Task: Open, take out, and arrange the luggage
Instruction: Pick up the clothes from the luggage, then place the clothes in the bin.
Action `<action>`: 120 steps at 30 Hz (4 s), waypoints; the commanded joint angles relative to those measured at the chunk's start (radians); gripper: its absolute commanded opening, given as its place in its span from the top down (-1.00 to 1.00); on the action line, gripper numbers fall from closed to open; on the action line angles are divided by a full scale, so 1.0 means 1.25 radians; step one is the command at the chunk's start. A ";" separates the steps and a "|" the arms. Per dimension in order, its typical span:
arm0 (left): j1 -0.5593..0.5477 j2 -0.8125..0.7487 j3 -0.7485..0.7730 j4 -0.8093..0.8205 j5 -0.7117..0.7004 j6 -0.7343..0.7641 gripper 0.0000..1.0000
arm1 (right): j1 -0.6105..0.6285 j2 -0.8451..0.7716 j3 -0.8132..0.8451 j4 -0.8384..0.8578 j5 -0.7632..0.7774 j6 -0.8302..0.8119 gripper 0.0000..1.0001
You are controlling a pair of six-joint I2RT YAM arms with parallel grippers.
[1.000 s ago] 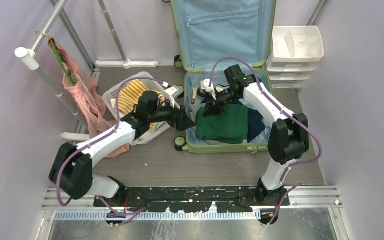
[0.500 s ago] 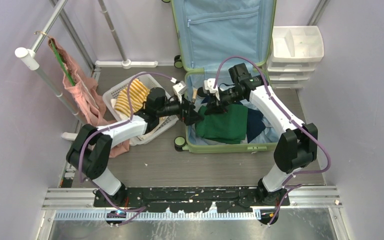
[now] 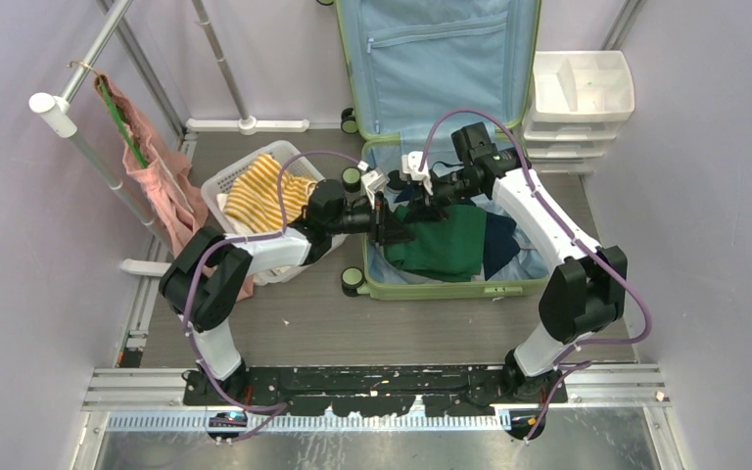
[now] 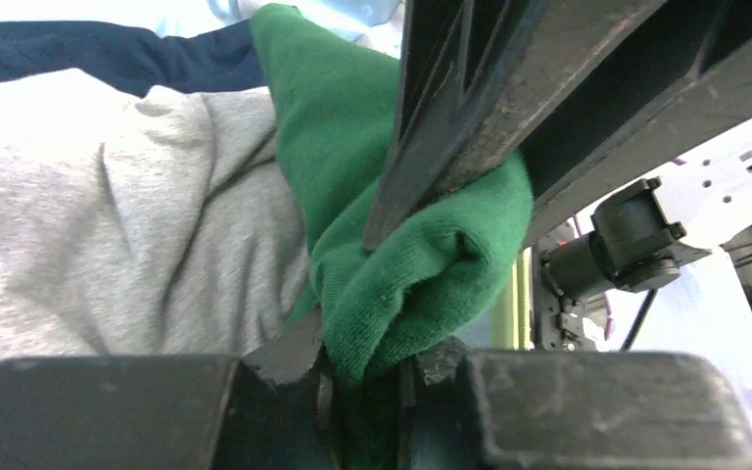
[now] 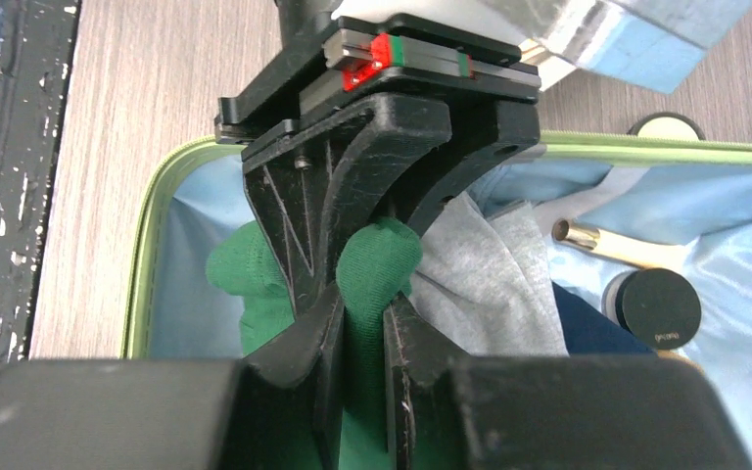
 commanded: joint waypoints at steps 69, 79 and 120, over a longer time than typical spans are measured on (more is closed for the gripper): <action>0.037 -0.005 0.725 -1.259 -0.287 0.186 1.00 | -0.260 -0.307 -0.288 0.198 0.032 0.498 -0.85; 0.153 -0.012 0.809 -1.490 -0.305 0.405 1.00 | -0.260 -0.290 -0.292 0.197 0.036 0.492 -0.85; 0.319 0.220 0.854 -1.233 -0.912 0.738 -0.52 | -0.260 -0.181 -0.253 0.101 0.053 0.423 -0.87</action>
